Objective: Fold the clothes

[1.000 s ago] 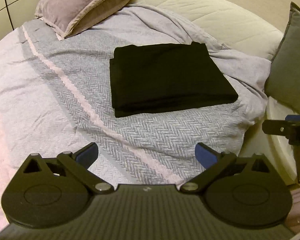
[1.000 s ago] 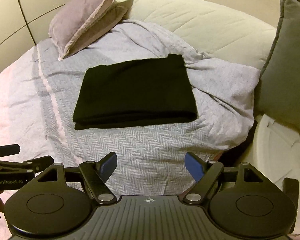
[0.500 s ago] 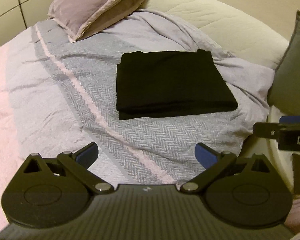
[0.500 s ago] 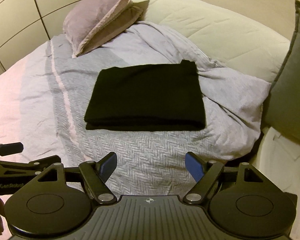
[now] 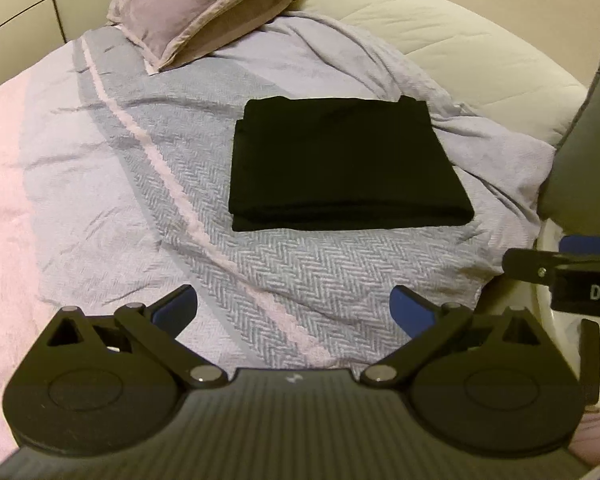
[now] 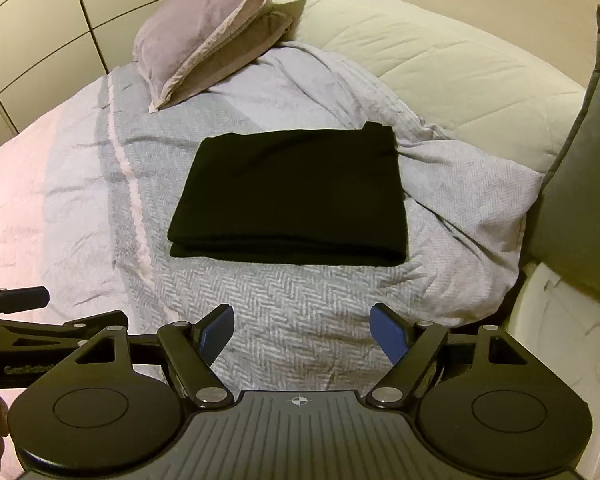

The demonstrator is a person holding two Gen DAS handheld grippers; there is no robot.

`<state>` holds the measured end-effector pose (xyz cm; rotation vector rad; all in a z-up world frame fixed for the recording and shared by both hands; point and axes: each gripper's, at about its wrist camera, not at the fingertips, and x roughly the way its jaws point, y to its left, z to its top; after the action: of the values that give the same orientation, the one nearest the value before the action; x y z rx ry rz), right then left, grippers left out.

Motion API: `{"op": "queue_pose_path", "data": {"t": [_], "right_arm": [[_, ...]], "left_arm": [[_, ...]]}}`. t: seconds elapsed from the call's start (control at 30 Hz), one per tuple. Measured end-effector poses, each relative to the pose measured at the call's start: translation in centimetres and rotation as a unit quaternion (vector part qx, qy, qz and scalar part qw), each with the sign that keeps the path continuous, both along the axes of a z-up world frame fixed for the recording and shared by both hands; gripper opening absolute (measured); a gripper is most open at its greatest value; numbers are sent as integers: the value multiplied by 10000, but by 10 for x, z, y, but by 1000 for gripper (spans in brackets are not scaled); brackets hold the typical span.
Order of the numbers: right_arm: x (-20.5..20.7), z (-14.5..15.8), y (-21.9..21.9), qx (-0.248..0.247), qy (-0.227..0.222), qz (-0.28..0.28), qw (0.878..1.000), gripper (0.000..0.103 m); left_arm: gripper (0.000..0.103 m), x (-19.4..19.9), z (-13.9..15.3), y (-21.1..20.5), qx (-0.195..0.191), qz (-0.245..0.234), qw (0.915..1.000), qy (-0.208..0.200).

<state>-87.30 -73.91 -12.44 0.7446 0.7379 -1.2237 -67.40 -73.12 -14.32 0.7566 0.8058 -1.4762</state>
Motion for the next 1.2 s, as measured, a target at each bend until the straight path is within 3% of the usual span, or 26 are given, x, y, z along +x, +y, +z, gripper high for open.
{"op": "queue_pose_path", "data": {"t": [0.47,1.2], "right_arm": [[-8,1,4,27,-25,61,10000,78],[-10,2,4,53,-34,4,10000,78]], "left_arm": [[101,-8,0,3,-1,138,9997,-200],[102,-14,0,3,-87,-42,9992,-395]]}}
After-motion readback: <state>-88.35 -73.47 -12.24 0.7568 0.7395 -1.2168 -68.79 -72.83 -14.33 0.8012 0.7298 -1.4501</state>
